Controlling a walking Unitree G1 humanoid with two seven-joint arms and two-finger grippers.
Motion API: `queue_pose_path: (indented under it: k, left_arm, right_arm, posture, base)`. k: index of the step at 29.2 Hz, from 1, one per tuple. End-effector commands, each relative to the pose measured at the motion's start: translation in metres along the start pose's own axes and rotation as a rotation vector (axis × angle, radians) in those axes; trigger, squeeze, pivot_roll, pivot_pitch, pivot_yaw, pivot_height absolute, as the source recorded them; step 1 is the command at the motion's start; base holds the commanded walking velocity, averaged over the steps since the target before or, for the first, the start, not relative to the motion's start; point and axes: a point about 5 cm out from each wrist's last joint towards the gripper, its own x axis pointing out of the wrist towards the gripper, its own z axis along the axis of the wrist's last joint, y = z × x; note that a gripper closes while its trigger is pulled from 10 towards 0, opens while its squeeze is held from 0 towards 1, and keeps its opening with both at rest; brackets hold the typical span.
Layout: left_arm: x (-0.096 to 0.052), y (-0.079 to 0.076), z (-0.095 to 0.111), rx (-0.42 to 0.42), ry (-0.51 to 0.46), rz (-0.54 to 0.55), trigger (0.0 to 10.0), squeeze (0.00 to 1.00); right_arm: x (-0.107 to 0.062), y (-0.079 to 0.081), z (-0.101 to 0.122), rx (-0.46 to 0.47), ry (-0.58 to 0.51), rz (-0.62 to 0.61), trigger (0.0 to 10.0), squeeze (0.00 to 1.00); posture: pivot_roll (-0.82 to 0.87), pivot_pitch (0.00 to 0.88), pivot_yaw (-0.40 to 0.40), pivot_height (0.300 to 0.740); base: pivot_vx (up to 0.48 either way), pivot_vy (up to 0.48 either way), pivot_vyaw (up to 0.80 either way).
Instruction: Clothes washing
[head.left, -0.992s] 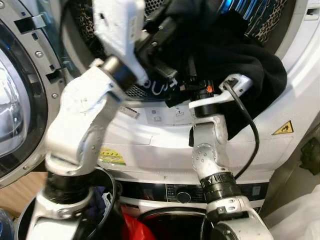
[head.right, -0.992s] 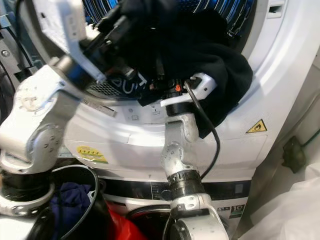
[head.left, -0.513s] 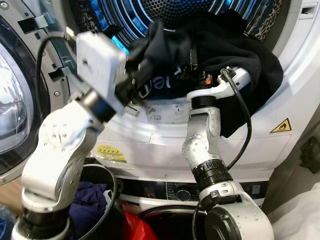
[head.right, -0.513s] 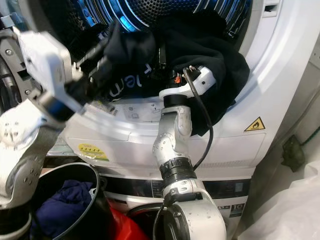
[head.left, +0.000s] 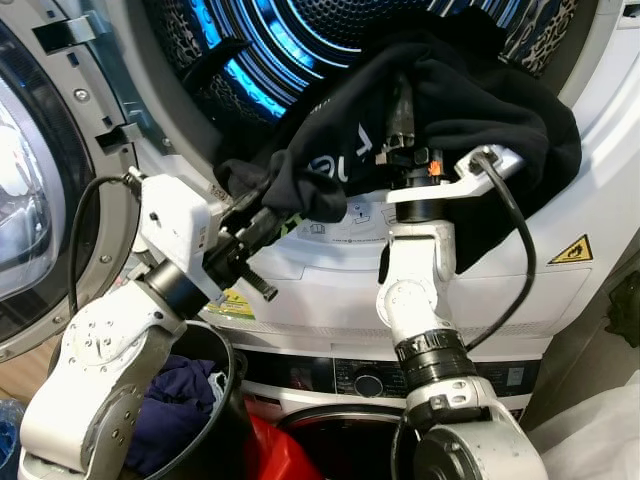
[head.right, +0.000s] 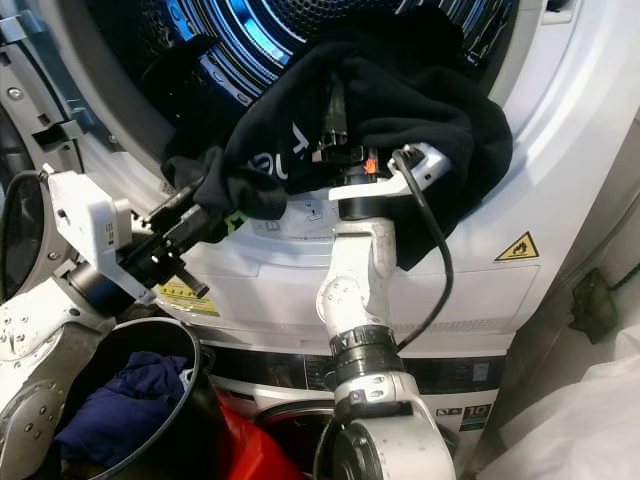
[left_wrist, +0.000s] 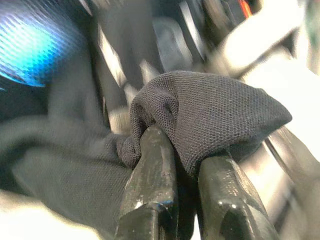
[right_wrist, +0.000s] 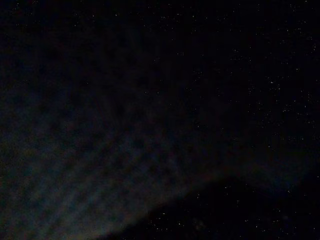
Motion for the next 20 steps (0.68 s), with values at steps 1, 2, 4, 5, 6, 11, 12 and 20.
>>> queue_pose_path:
  k: [1,2,4,5,6,11,12,20]
  left_arm:
    - [-0.007,-0.01,-0.012,0.018,0.106,-0.127,10.0,0.0]
    - [-0.009,-0.01,-0.013,0.027,0.12,-0.133,10.0,0.0]
    - [-0.013,-0.006,-0.018,0.093,0.156,-0.132,10.0,0.0]
    - [-0.012,0.002,-0.016,0.153,0.139,-0.082,10.0,0.0]
    - [-0.005,0.01,-0.002,0.209,0.06,-0.013,10.0,0.55]
    - [0.002,0.019,0.017,0.249,-0.046,0.096,10.0,1.0]
    - [0.001,0.016,0.017,0.239,-0.038,0.082,10.0,1.0]
    - [-0.005,0.014,0.017,0.227,-0.072,0.139,10.0,1.0]
  right_arm:
    - [-0.007,0.007,-0.008,0.065,-0.021,-0.028,10.0,0.0]
    - [-0.007,0.006,-0.007,0.066,-0.02,-0.027,10.0,0.0]
    - [-0.008,0.005,-0.005,0.068,-0.018,-0.024,10.0,0.0]
    - [-0.008,0.004,-0.004,0.071,-0.015,-0.025,10.0,0.0]
    - [-0.009,0.003,-0.004,0.074,-0.011,-0.026,10.0,0.0]
    - [-0.009,0.003,-0.003,0.078,-0.005,-0.022,10.0,0.0]
    - [-0.008,0.004,-0.002,0.078,-0.007,-0.02,10.0,0.0]
    - [-0.007,0.002,0.001,0.089,-0.013,-0.02,10.0,0.0]
  posture:
    - [0.15,0.0,0.16,0.74]
    - [0.15,0.0,0.16,0.74]
    - [0.15,0.0,0.158,0.74]
    - [0.15,0.0,0.157,0.74]
    - [0.16,0.0,0.155,0.74]
    - [0.15,0.0,0.162,0.74]
    - [0.15,0.0,0.164,0.74]
    - [0.16,0.0,0.155,0.74]
  base:
    - [0.0,0.0,0.0]
    - [0.0,0.0,0.0]
    - [0.0,0.0,0.0]
    - [0.0,0.0,0.0]
    - [0.0,0.0,0.0]
    - [0.0,0.0,0.0]
    - [0.0,0.0,0.0]
    - [0.0,0.0,0.0]
